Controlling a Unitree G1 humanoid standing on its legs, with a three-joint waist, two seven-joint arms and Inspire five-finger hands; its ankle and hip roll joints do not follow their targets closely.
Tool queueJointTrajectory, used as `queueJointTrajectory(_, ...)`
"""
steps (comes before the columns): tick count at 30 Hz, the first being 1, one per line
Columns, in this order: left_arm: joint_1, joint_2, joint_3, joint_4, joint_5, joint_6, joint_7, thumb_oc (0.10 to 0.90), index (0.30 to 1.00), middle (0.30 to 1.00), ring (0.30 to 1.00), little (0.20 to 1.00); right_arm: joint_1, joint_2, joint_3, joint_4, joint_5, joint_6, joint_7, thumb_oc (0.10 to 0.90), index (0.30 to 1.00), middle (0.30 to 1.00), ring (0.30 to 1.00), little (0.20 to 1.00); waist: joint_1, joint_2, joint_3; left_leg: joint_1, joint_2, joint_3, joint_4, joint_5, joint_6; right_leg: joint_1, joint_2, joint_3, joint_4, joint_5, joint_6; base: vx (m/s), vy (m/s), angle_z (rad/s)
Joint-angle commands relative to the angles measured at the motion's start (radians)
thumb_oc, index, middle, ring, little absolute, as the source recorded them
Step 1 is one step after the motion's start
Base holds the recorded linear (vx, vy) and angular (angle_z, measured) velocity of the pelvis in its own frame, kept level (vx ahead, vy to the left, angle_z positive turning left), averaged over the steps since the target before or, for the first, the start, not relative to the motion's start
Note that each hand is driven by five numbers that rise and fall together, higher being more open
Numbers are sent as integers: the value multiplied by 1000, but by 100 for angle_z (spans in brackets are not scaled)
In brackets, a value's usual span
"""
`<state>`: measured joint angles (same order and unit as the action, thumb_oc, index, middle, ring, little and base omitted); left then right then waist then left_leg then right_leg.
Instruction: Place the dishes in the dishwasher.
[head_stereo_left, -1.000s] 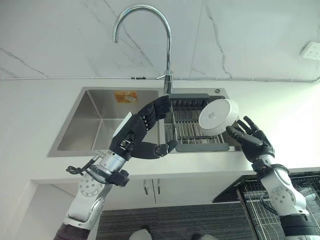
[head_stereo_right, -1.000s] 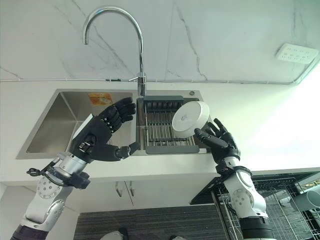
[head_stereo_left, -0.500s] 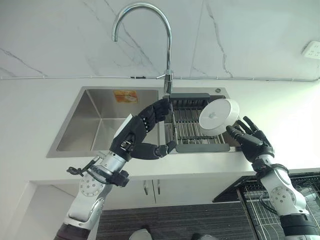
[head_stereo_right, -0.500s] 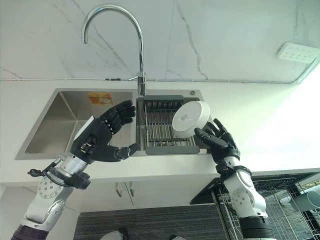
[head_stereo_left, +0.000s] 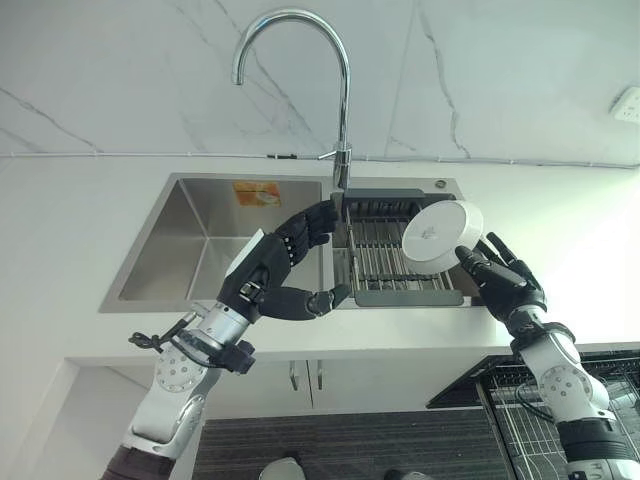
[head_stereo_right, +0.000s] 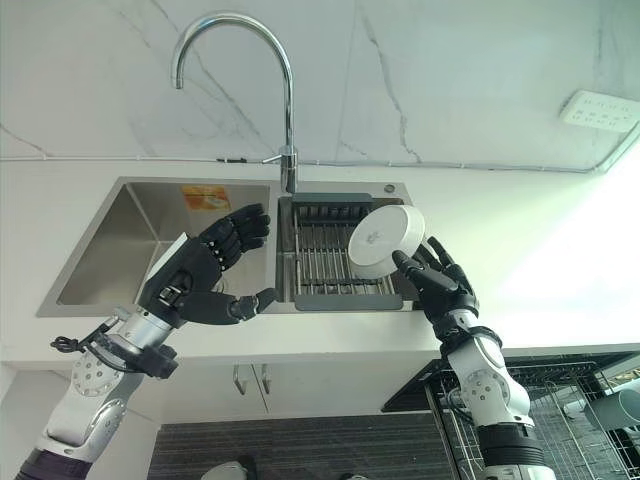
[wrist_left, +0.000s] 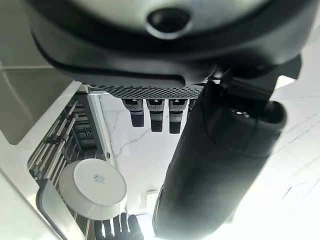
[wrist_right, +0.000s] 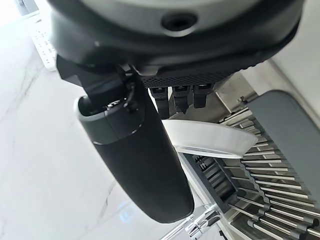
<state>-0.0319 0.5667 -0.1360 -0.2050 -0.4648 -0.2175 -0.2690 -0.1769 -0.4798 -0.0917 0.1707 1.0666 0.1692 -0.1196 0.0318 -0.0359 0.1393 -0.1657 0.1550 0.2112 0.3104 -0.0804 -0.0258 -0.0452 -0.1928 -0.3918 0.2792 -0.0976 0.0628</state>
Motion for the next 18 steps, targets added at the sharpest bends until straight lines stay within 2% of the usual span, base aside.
queueJointTrajectory(1, -97, 10, -13, -75, -31, -79, 25, 800, 900, 900, 900, 900, -142, -70, -57, -5, 56, -57, 21, 800, 900, 900, 900, 900, 11, 7, -29, 150, 45, 3, -10, -179, -58, 19, 5, 35, 21, -105, 50, -1, 16, 4)
queueJointTrajectory(18, -121, 27, -31, -59, -44, -61, 47, 800, 900, 900, 900, 900, -239, -138, -39, 135, 95, -10, 27, 800, 900, 900, 900, 900, 31, 1, -32, 146, 33, -11, -10, -174, -57, 28, 2, 26, 21, -105, 45, -1, 1, 1)
